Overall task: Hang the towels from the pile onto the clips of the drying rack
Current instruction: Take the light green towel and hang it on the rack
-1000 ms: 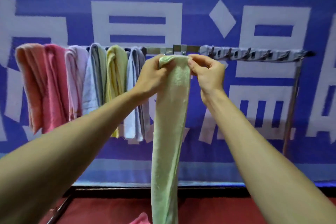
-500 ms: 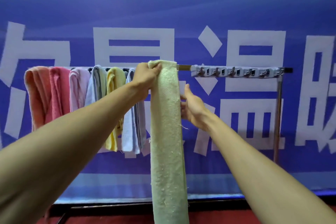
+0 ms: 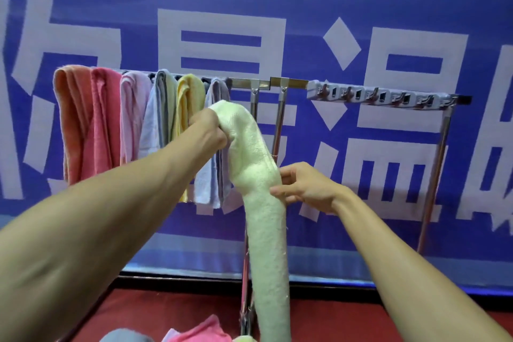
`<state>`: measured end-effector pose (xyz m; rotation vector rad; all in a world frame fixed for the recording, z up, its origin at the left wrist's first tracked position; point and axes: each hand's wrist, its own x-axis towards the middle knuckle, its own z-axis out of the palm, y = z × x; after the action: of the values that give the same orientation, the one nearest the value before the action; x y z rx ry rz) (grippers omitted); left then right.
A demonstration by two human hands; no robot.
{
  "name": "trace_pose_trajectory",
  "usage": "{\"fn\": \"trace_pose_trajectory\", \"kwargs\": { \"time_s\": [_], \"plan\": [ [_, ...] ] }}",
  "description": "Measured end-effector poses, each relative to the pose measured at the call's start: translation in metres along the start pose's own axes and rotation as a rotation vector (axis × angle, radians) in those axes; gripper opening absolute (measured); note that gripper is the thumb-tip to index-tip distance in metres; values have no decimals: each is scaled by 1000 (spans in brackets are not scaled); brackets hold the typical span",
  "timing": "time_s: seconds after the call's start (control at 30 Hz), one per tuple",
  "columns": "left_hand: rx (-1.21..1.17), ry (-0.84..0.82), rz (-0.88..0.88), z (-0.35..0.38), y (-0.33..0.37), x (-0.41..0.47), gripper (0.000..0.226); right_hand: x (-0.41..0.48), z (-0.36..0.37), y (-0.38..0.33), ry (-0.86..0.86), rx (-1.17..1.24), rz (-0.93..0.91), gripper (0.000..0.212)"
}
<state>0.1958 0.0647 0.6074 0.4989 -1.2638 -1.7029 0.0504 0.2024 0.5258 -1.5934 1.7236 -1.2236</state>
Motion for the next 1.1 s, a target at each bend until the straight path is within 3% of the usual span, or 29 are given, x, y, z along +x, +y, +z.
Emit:
{"fn": "trace_pose_trajectory", "kwargs": {
  "time_s": [0.1, 0.27, 0.37, 0.5, 0.63, 0.8, 0.97, 1.1],
  "plan": [
    [-143, 108, -231, -17, -39, 18, 30, 4, -1, -18, 133, 55, -78, 29],
    [255, -233, -398, -42, -119, 4, 24, 29, -5, -39, 480, 21, -132, 24],
    [232, -390, -397, -38, -129, -2, 59, 41, -10, -42, 611, 47, -79, 21],
    [125, -481, -317, -31, -122, -13, 76, 40, -17, -46, 746, 154, -10, 18],
    [250, -523, -208, -25, -120, -20, 48, 35, -27, -46, 836, 333, 39, 22],
    [399, -495, -188, -11, -115, -19, 48, 28, -43, -41, 891, 443, 90, 20],
    [257, -649, -214, 5, -108, -17, 44, 21, -58, -35, 894, 624, 110, 36],
    [206, -569, -70, 26, -95, -18, 27, 3, -73, -26, 856, 629, 110, 27]
  ]
}}
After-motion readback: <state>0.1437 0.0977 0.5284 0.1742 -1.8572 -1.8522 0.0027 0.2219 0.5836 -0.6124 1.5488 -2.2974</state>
